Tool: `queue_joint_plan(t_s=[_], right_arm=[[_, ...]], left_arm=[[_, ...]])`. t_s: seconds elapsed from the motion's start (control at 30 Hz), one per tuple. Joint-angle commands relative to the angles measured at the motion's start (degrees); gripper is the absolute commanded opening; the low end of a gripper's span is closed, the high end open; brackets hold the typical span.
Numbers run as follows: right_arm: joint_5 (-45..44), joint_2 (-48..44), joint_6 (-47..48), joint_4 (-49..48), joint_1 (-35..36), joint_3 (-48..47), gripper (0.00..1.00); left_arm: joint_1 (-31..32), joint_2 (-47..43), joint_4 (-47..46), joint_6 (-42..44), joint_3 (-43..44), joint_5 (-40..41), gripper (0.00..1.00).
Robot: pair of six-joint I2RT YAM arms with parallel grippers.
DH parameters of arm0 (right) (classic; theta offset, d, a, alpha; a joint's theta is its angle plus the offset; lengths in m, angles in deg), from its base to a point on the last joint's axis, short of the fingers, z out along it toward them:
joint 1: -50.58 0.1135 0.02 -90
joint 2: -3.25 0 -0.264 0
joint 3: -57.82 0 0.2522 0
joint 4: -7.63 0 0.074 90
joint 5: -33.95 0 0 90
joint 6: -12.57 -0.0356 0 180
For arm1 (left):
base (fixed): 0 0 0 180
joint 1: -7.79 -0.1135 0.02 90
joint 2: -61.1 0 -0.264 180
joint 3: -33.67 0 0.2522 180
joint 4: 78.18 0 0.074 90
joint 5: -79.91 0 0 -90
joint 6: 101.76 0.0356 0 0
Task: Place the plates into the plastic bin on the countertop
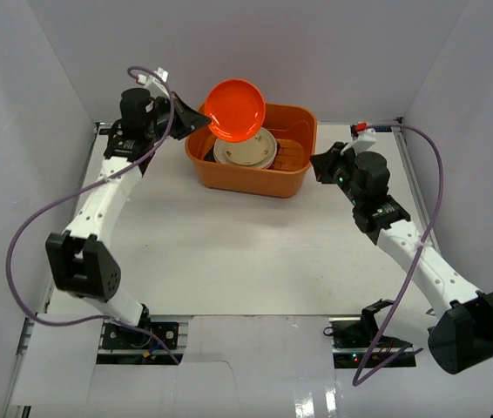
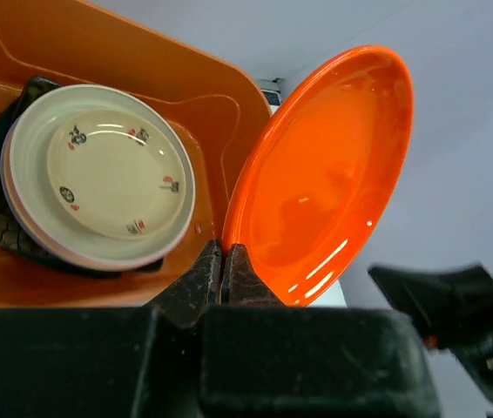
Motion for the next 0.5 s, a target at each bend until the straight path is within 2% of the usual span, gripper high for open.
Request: queue_joint_plan(t_s=[0.0,0.23,0.47], right_arm=[[-1.09,-5.43,-0.92,-2.06,-0.24,5.70,0.08],[-1.25,-14.04,1.44,4.08,-0.24,11.51,0.08],[-1.78,-18.53,2.94,7.96,-0.24,13.80,0.08]], left_arm=[[1.16,11.08,6.23,2.98,10.39,4.40,0.00],[2.30,26.39,9.15,4.57,22.19,5.72,0.00],[3.45,36.61,15.21,6.06,32.31,4.41,0.00]])
